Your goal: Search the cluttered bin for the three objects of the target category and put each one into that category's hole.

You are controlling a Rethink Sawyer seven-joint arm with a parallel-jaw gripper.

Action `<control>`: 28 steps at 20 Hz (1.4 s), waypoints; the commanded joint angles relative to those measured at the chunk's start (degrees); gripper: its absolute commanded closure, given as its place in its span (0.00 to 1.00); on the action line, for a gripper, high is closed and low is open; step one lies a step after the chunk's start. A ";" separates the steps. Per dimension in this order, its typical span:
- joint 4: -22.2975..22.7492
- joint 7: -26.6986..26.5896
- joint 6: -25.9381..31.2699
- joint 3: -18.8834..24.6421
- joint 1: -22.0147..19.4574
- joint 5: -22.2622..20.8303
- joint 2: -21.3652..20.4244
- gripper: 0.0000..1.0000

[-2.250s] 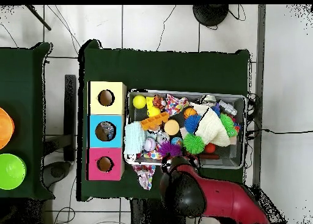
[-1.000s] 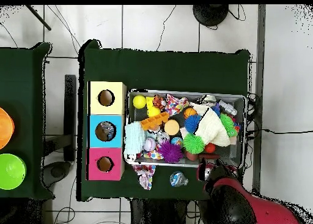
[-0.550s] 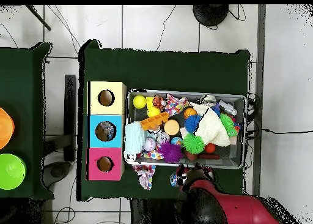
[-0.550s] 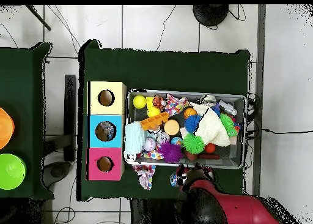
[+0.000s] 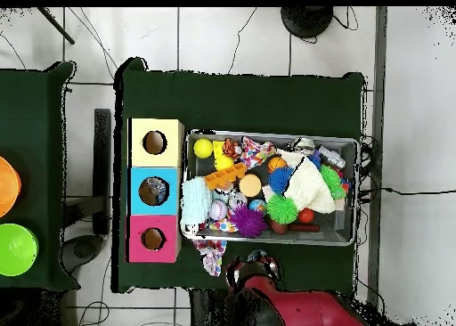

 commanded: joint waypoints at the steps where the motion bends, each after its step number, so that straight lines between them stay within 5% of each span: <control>1: -0.85 14.46 -11.32 -12.44 8.79 -3.32 10.40 0.00; 10: -3.38 13.85 -18.36 -17.48 17.00 3.05 17.87 0.00; 28: -10.09 12.29 -21.00 -17.54 20.79 8.66 24.76 0.00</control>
